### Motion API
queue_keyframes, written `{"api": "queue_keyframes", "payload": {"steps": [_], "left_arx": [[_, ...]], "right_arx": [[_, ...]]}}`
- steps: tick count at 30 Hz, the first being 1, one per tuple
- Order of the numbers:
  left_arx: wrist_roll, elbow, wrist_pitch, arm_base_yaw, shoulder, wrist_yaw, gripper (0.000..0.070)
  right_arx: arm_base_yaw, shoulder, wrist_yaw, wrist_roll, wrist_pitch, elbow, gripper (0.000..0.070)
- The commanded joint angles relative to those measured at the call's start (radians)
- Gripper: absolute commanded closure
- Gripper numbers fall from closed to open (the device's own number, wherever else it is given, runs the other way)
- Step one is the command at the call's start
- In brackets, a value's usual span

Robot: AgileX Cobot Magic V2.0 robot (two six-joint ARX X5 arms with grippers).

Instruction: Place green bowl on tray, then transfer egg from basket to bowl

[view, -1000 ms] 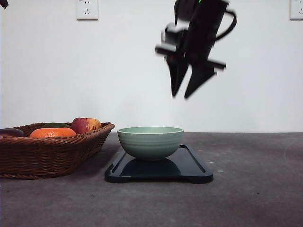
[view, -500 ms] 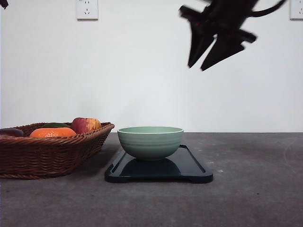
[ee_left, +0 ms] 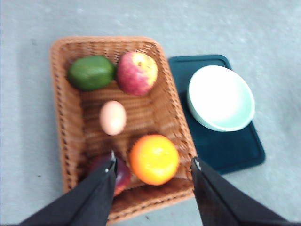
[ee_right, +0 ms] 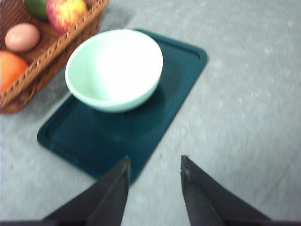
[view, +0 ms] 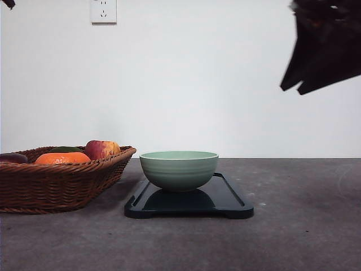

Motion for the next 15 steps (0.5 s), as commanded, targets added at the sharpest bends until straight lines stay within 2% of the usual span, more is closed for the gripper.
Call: {"api": "queue_keyframes", "payload": {"steps": [1,5,9,13,15], "left_arx": [[-0.013,0.026,0.0,-0.019,0.024,0.002,0.0384],[-0.03,0.037,0.001,-0.083,0.091,-0.03,0.0384],[-0.028,0.058,0.01,-0.15,0.198,-0.135,0.0381],[-0.027,0.068,0.06,-0.179,0.315,-0.183,0.0279],[-0.027,0.068,0.091,-0.18,0.369,-0.186,0.0269]], "right_arx": [[0.008,-0.014,0.0,-0.008,0.002,-0.008,0.049],[0.008,-0.035,0.0,-0.008,0.008,-0.013,0.0491],[0.008,-0.036,0.0,-0.008,0.046,-0.013,0.0491],[0.008,-0.036,0.0,-0.008,0.069,-0.013,0.0491],[0.008,-0.036,0.0,-0.008,0.069,-0.013,0.0491]]}}
